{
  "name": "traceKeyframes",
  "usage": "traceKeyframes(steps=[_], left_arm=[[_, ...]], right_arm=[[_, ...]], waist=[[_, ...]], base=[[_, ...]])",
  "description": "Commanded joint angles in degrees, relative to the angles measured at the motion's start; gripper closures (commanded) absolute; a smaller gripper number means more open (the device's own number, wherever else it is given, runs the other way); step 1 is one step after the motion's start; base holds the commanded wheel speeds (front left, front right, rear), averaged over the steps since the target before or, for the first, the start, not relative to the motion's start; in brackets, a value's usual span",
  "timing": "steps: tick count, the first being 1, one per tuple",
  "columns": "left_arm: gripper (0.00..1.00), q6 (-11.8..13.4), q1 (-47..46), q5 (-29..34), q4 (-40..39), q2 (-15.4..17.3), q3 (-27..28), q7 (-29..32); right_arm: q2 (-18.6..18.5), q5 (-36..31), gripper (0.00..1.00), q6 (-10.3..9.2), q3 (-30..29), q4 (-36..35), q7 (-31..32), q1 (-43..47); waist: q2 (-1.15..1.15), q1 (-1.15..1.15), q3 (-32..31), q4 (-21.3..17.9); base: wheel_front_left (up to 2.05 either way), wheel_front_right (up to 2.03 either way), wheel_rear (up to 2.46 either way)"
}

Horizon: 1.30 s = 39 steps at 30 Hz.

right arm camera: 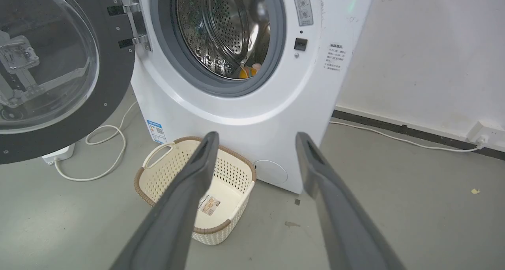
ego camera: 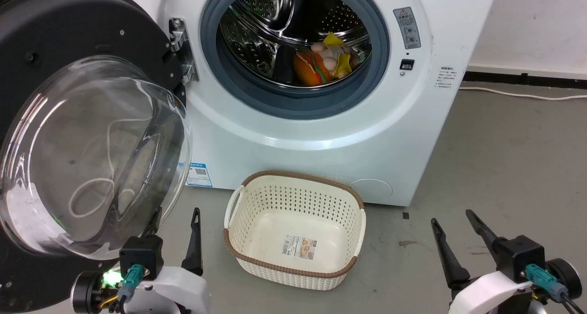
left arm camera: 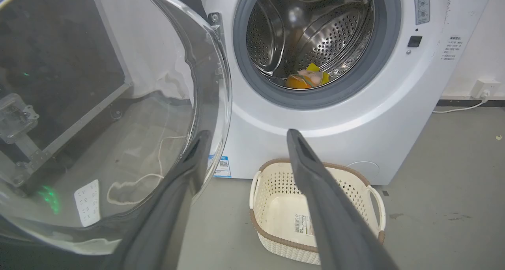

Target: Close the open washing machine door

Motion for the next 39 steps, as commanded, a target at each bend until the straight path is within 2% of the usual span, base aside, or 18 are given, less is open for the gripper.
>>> traceKeyframes(steps=[1, 14, 26, 39], left_arm=[[0.0, 0.1, 0.0, -0.1, 0.0, 0.0, -0.1, -0.4], [0.0, 0.3, 0.2, -0.5, -0.1, 0.0, -0.7, -2.0], [0.0, 0.5, 0.6, -0.8, -0.3, 0.3, -1.0, -3.6], [0.0, 2.3, 2.9, -1.5, -3.0, 0.2, -0.1, -5.4]], right_arm=[[0.0, 0.3, 0.0, 0.0, -0.2, 0.0, -0.4, 0.1], [0.0, 1.0, 0.0, 0.01, -0.8, -0.2, -1.9, 0.7], [0.1, 1.0, 0.0, 0.01, 0.6, -0.4, -3.6, 1.2], [0.1, 0.7, 0.0, 0.02, 4.8, 1.7, -5.4, -1.2]], waist=[[0.0, 0.0, 0.0, 0.0], [0.0, 0.0, -0.1, 1.7], [0.0, 0.0, -0.3, 7.2], [0.0, 0.0, 0.7, 11.4]], base=[[0.0, 0.0, 0.0], [0.0, 0.0, 0.0], [0.0, 0.0, 0.0], [-0.02, -0.02, -0.02]])
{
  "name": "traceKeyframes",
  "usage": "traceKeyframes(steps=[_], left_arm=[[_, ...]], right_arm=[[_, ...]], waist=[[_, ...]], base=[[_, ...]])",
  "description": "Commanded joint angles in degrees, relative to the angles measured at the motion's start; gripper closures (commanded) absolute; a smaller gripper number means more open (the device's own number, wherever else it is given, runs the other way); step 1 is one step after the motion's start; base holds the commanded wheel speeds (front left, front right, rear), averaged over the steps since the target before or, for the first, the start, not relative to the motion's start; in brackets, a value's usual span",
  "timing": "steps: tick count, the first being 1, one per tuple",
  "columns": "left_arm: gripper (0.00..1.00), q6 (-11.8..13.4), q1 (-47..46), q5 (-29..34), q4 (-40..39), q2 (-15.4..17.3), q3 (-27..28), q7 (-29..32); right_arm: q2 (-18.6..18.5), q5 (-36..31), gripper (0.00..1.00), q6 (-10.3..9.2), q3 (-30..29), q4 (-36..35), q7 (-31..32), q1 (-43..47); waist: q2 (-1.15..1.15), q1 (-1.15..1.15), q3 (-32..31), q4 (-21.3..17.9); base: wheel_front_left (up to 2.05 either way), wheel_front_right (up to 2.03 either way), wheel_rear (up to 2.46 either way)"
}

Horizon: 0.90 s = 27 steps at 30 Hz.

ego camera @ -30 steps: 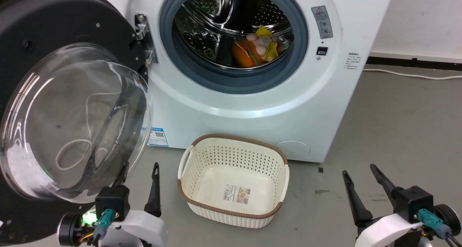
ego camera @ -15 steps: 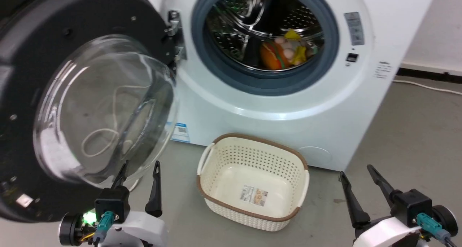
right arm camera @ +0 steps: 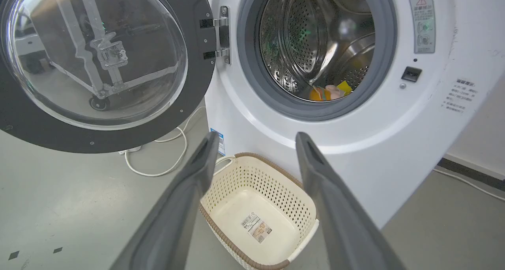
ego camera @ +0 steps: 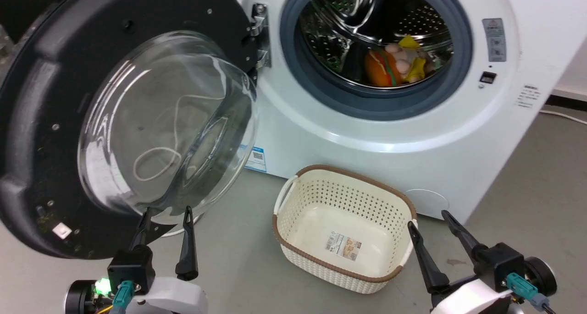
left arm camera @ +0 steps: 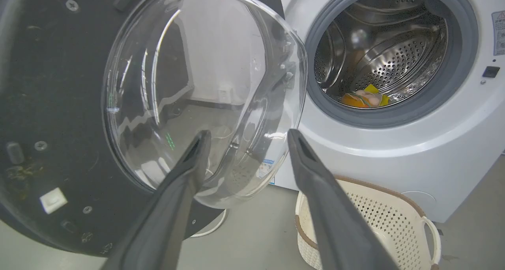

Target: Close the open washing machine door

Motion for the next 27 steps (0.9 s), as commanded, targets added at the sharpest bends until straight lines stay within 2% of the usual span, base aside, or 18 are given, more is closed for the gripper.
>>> traceKeyframes(steps=[1, 24, 25, 26, 27], left_arm=[[0.0, 0.4, 0.8, -0.4, -0.4, 0.1, 0.2, -0.6], [0.0, 1.6, 2.1, -0.9, -2.3, 0.0, -0.3, -3.6], [0.31, 1.5, 2.1, -1.0, -2.2, 0.0, -0.4, -3.7], [0.81, 1.4, 2.2, -1.0, -2.1, 0.0, -0.5, -3.8], [1.0, 1.2, 2.2, -1.0, -2.1, 0.0, -0.6, -3.9]], right_arm=[[0.1, 0.1, 0.0, 0.02, 0.3, 0.3, -0.5, -1.2], [0.1, 0.7, 0.0, 0.03, 2.4, 1.5, -3.4, -0.8], [0.1, 0.7, 0.0, 0.03, 2.4, 1.5, -3.6, -0.7], [0.1, 0.8, 0.0, 0.03, 2.3, 1.6, -3.7, -0.6], [0.1, 0.8, 0.0, 0.03, 2.3, 1.6, -3.8, -0.5]], waist=[[0.0, 0.0, 0.1, 0.4], [0.0, 0.0, 0.0, 6.3], [0.0, 0.0, 0.0, 6.6], [0.0, 0.0, 0.0, 6.8], [0.0, 0.0, 0.0, 7.1]], base=[[-0.09, -0.09, -0.09], [-0.01, -0.01, -0.01], [0.0, 0.0, 0.0], [0.0, 0.0, 0.0], [0.0, 0.0, 0.0]])
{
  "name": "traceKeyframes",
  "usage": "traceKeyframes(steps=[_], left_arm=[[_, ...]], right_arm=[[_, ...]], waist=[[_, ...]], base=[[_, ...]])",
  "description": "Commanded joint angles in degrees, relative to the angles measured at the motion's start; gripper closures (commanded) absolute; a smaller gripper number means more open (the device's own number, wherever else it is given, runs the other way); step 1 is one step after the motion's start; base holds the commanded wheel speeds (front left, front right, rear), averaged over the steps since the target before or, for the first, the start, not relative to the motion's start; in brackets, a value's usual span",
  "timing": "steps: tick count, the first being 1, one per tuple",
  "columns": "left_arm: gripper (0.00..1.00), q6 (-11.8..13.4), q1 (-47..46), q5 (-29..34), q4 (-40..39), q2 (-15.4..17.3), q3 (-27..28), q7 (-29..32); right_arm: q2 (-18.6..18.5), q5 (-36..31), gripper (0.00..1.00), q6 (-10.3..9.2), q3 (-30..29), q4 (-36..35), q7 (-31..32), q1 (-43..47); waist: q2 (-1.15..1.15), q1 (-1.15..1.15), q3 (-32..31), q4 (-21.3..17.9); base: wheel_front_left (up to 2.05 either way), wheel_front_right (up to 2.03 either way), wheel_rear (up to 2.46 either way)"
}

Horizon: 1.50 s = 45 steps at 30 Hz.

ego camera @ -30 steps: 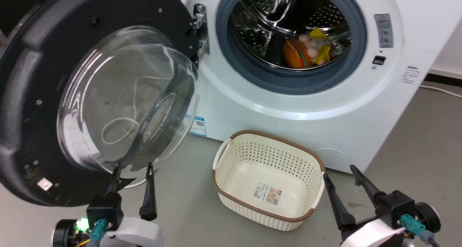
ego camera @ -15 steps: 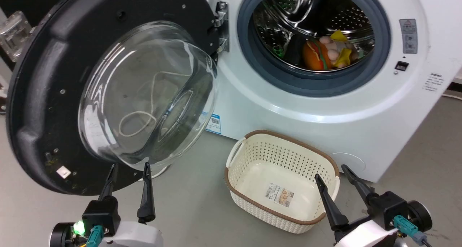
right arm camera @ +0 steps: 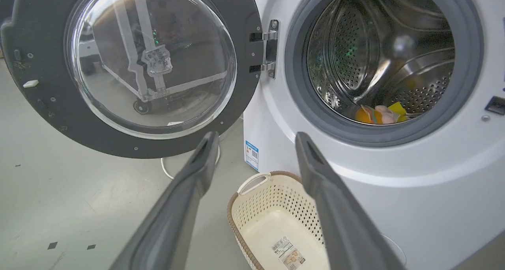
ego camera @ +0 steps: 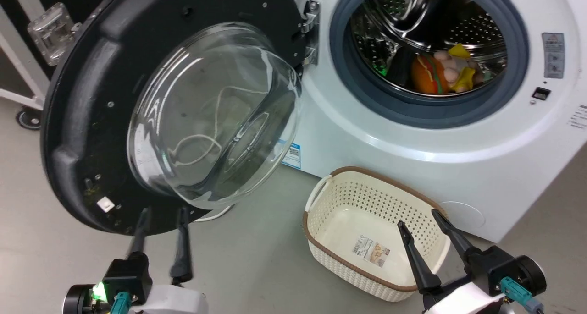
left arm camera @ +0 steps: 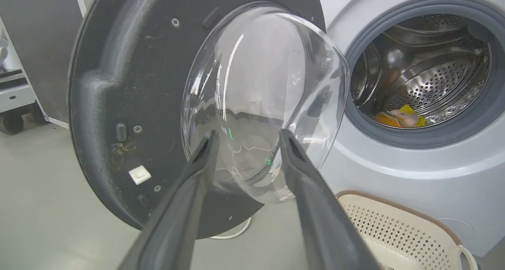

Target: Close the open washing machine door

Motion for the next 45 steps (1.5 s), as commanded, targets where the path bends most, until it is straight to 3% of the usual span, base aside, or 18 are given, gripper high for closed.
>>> traceKeyframes(steps=[1, 11, 18, 21, 25, 30, 37, 45], left_arm=[[1.0, -0.3, 0.8, 0.0, -0.1, 0.2, -0.3, -0.6], [1.0, -2.7, -2.6, -6.0, -4.4, 0.5, 3.8, -1.8], [1.0, -5.1, -9.7, -16.5, -4.4, 4.5, 11.9, 0.1], [1.0, -4.5, -15.0, -24.1, -2.5, 6.4, 16.9, 3.8], [1.0, -3.7, -21.5, -30.9, 2.6, 11.3, 21.3, 9.6], [1.0, -0.9, -29.0, -40.7, 10.8, 14.8, 26.2, 17.4], [1.0, 3.9, -36.1, -57.1, 19.6, 16.0, 31.8, 32.5], [1.0, 3.4, -36.2, -69.5, 19.5, 14.5, 31.5, 48.4]], right_arm=[[0.1, 0.6, 0.0, 0.03, 0.1, 0.2, -0.7, 0.2], [0.1, 0.1, 0.0, 0.03, -1.4, -1.0, -1.9, 1.9], [0.1, -0.8, 0.0, 0.03, -2.1, -2.0, -2.8, 2.0], [-0.1, -1.2, 0.0, 0.03, -1.9, -2.2, -3.1, 1.6], [-0.4, -1.1, 0.0, 0.04, -1.6, -2.2, -3.6, 0.7], [-0.8, -1.0, 0.0, 0.04, -1.1, -2.2, -4.2, -0.4], [-1.5, -0.7, 0.0, 0.04, -0.7, -2.1, -5.0, -1.1], [-1.8, -0.4, 0.0, 0.04, -0.4, -1.8, -6.0, -1.8]], waist=[[0.0, 0.0, 0.0, 0.5], [0.0, 0.0, 1.6, 2.9], [0.0, 0.0, 4.6, 2.5], [0.0, 0.0, 5.8, 2.3], [0.0, 0.0, 7.2, 2.0], [0.0, 0.0, 8.8, 1.6], [0.0, 0.0, 10.7, 1.8], [0.0, 0.0, 11.9, 3.0]], base=[[0.0, 0.0, 0.0], [0.0, 0.0, 0.0], [0.0, 0.0, 0.0], [0.0, 0.0, 0.0], [0.0, 0.0, 0.0], [0.0, 0.0, 0.0], [0.0, 0.0, 0.0], [0.0, 0.0, 0.0]])
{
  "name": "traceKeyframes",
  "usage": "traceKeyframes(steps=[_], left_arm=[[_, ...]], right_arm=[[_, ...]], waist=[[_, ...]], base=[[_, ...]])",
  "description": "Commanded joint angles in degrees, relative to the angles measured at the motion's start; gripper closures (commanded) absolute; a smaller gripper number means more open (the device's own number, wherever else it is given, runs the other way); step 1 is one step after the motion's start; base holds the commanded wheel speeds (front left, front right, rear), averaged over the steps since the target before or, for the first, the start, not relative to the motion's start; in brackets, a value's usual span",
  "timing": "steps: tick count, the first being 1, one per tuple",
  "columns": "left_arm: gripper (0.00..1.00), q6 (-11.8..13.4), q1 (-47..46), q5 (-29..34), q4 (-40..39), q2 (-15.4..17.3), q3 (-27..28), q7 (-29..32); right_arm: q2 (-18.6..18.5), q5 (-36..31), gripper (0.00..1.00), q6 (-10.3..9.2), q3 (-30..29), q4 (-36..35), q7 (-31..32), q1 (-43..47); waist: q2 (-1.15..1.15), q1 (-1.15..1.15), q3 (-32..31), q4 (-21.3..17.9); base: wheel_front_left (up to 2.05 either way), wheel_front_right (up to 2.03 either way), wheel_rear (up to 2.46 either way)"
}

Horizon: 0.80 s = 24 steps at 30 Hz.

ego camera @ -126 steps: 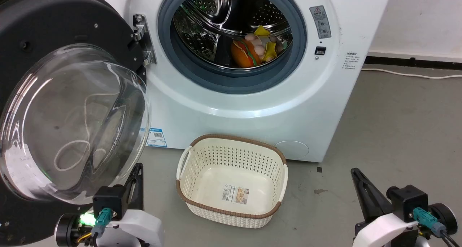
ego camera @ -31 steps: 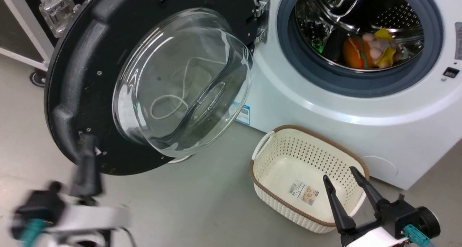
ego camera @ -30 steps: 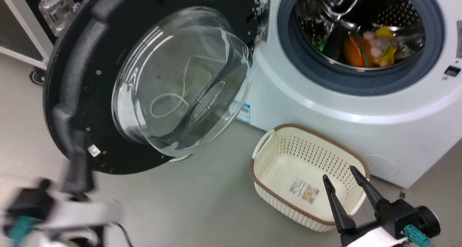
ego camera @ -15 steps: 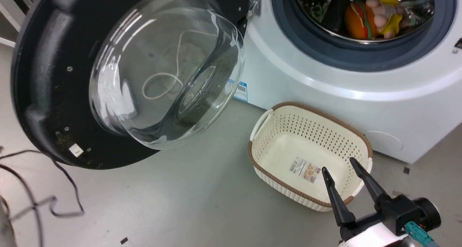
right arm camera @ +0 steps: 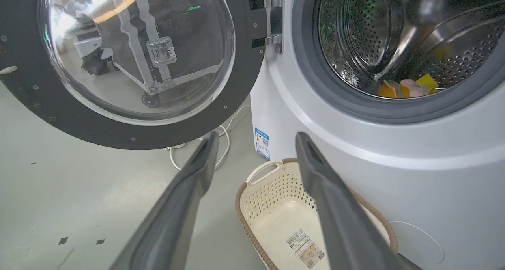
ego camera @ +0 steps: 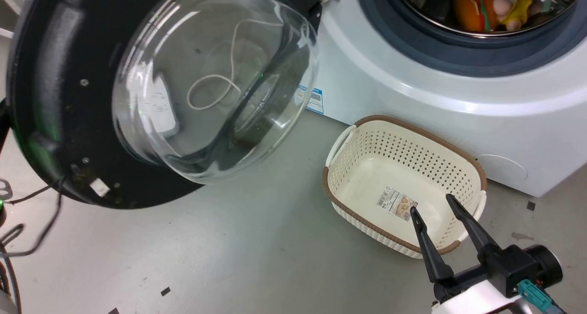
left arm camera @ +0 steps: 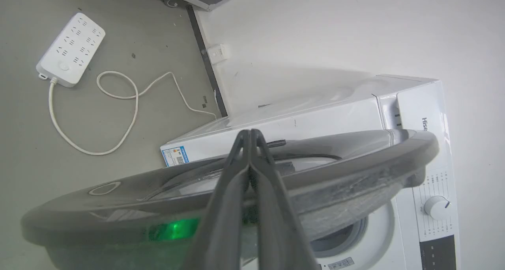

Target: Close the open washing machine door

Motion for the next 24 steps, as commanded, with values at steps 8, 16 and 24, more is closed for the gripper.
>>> traceKeyframes(steps=[8, 16, 24], left_arm=[[1.0, -1.7, 4.9, -12.5, -6.6, -3.9, 0.2, 14.2], [1.0, -0.1, 11.7, -17.6, -13.9, -11.3, -0.5, 18.0], [1.0, -1.1, 21.3, -19.1, -19.2, -14.8, -9.8, 16.2]], right_arm=[[0.0, 0.4, 0.0, 0.05, -1.3, 1.2, -1.2, -1.3], [1.1, 0.8, 0.0, 0.05, -4.6, 2.5, -1.2, -0.3], [1.6, 1.1, 0.0, 0.05, -8.0, 3.1, -1.2, 1.2]], waist=[[0.0, 0.0, -1.6, 0.5], [0.0, 0.0, -5.8, -0.6], [0.0, 0.0, -9.3, -3.0]], base=[[0.0, 0.0, 0.0], [0.0, 0.0, 0.0], [0.0, 0.0, 0.0]])
